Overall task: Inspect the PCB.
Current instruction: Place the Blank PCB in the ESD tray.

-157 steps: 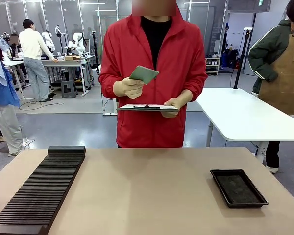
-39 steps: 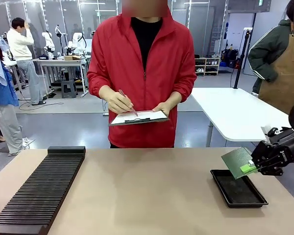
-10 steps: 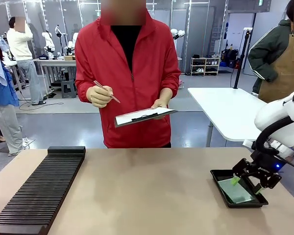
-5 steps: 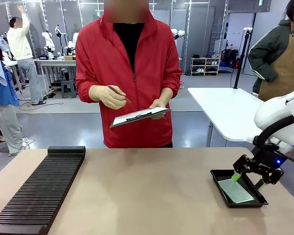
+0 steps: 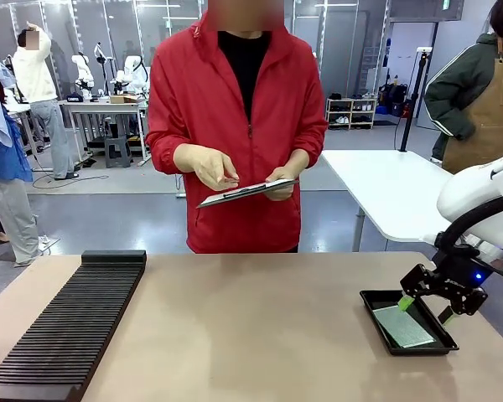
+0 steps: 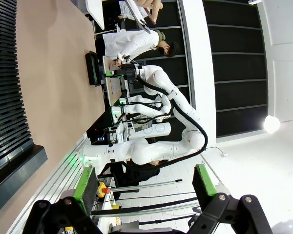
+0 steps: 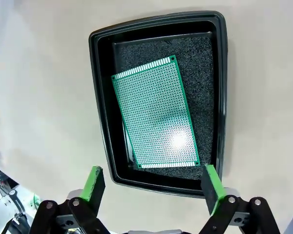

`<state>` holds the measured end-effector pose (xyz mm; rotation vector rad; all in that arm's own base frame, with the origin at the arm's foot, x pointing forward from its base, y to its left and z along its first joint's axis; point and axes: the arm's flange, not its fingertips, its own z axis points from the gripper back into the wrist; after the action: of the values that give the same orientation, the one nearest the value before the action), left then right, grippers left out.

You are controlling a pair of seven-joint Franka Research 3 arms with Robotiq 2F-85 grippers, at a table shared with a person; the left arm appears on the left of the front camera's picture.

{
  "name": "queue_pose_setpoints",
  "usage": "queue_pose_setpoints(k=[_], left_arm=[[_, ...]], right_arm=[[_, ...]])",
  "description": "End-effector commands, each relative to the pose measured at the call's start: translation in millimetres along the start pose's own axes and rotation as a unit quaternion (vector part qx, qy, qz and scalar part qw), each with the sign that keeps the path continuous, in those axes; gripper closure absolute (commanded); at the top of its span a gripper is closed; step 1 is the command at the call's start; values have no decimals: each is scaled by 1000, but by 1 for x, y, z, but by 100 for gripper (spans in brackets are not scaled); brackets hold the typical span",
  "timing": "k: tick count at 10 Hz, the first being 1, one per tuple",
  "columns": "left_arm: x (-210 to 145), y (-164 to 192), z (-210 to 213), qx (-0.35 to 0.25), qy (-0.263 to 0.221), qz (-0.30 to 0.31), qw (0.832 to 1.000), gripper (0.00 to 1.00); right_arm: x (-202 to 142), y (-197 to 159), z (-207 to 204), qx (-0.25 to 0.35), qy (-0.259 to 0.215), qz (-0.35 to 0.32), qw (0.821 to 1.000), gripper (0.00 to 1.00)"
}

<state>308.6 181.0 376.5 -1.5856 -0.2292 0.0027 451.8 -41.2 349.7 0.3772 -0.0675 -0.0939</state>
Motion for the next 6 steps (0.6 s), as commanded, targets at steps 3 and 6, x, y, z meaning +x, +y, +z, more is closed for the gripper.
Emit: queue_pose_setpoints(k=[3,6], left_arm=[[-4,-3,0,3,3,2,1000,0],[-4,-3,0,3,3,2,1000,0]], right_arm=[[1,1,-1,-2,-1,2,1000,0],[1,1,-1,-2,-1,2,1000,0]])
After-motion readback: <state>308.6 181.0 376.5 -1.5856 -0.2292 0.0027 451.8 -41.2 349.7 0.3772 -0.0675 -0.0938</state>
